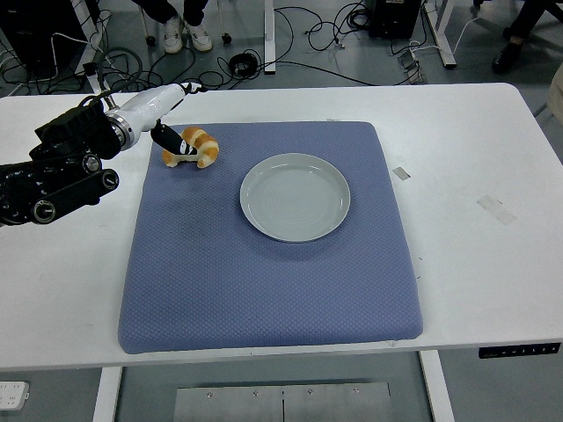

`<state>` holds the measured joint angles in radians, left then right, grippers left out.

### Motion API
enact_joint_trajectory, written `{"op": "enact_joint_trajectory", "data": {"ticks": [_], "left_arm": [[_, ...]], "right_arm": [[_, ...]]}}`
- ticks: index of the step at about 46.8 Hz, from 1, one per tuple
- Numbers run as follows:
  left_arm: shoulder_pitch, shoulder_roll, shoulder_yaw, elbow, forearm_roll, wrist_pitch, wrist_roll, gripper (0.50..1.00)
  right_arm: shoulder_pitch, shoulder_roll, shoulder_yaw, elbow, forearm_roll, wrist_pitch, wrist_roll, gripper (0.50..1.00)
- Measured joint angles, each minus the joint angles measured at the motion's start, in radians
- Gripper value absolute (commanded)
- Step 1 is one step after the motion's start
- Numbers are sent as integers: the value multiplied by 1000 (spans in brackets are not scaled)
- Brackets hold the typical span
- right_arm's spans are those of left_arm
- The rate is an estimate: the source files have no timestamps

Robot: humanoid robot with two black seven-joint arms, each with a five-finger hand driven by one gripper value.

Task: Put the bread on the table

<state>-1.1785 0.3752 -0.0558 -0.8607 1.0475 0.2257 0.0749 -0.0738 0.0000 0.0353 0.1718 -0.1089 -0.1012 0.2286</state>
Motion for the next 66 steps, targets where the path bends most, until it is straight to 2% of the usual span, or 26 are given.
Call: {"op": "enact_joint_trajectory", "data": {"ticks": [9,14,24,42,49,66], "left_arm": [[-22,-5,-46,106,-265,-3,-4,939],[-41,-8,-74,157,-413,-5,-31,939],[-47,-8,-98,201,-533,-7,-80,939],[-8,1,-275,227,-622,-8,-95,940],[4,1,-287,243,-632,-8,-124,942],[7,18,-288,244,-676,-8,-135,943]], "right_arm": [[0,0,0,0,0,0,0,1000],[0,0,0,0,0,0,0,1000],[0,0,0,0,0,0,0,1000],[0,0,0,0,0,0,0,1000],[0,0,0,0,0,0,0,1000],[1,0,2,11,0,1,0,1000]]}}
